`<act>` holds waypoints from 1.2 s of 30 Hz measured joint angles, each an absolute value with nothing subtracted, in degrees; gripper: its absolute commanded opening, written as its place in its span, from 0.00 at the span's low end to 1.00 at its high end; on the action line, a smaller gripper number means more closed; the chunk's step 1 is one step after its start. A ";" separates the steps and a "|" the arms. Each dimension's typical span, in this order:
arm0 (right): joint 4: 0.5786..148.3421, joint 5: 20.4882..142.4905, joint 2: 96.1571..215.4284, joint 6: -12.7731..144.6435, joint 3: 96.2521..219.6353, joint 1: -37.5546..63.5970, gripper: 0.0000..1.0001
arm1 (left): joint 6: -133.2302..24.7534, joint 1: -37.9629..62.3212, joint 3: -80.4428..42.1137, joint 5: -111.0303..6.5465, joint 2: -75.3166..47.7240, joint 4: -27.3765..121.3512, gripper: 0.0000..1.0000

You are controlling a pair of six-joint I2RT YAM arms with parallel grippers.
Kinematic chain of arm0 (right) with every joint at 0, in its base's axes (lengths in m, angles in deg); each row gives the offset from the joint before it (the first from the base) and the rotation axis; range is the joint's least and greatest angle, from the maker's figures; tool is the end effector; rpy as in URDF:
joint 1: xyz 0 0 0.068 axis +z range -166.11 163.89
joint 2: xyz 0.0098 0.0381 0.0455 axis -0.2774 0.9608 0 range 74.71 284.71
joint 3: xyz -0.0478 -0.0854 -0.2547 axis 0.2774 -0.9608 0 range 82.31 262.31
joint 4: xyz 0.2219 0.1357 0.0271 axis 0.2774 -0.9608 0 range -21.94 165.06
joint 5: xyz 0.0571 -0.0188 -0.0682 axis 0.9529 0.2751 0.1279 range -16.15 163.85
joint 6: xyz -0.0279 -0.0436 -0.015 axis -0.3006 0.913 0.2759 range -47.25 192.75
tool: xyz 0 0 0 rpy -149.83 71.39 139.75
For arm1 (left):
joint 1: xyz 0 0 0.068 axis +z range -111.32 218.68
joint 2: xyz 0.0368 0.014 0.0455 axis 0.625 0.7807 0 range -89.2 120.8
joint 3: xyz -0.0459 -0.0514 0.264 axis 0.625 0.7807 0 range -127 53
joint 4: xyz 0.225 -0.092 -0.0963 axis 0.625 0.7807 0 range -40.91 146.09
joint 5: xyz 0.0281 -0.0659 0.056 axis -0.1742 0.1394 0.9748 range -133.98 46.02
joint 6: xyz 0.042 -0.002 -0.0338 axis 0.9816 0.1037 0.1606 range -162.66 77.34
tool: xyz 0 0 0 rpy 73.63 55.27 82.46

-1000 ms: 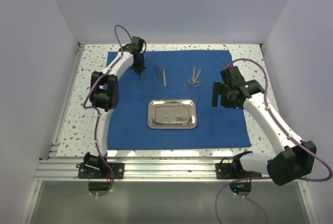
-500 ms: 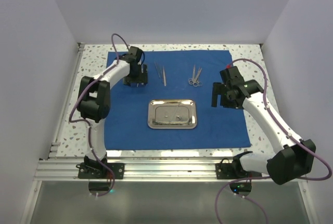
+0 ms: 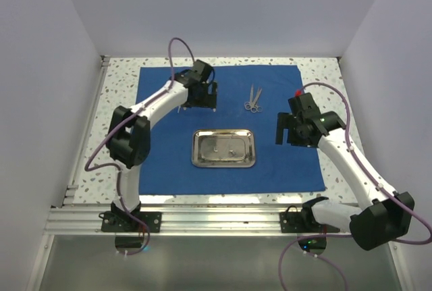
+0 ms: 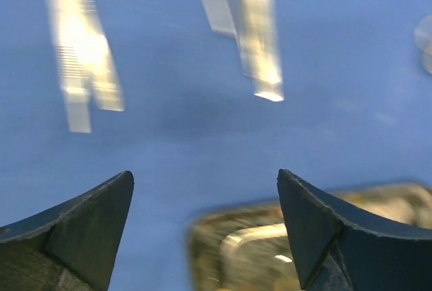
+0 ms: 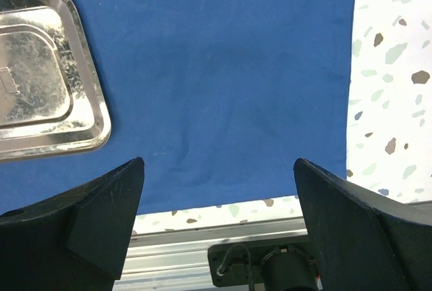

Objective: Open and lay out the surgical kit
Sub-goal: Pick up the medical item from the container.

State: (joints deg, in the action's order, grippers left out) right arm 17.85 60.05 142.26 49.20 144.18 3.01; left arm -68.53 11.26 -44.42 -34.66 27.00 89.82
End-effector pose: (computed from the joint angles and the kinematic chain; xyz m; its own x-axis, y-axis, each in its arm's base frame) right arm 0.2091 0.0635 0.2964 -0.8570 0.1137 -0.5027 0.1386 0.9903 -0.0125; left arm 0.3960 -0.1990 0.2342 -0.8547 -0.0417 -0.5174 0.0095 0.9953 -0.0959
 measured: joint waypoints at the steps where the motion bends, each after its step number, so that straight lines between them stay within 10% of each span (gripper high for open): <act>1: 17.89 60.09 142.02 49.18 143.91 3.01 0.96 | -68.83 9.18 -44.66 -34.77 26.93 89.62 0.87; 18: 16.93 60.11 139.03 49.72 143.13 3.01 0.97 | -72.70 -6.10 -45.76 -37.59 35.59 87.75 0.73; 25: 16.14 59.85 138.81 49.90 143.13 3.01 0.97 | -73.25 -7.21 -47.24 -36.69 37.27 87.72 0.47; 36: 16.12 59.83 138.83 49.90 143.13 3.01 0.97 | -73.60 -8.39 -42.48 -33.61 35.48 85.10 0.32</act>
State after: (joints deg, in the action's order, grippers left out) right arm 16.12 59.83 138.83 49.90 143.13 3.01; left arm -73.60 -8.39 -42.48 -33.61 35.48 85.10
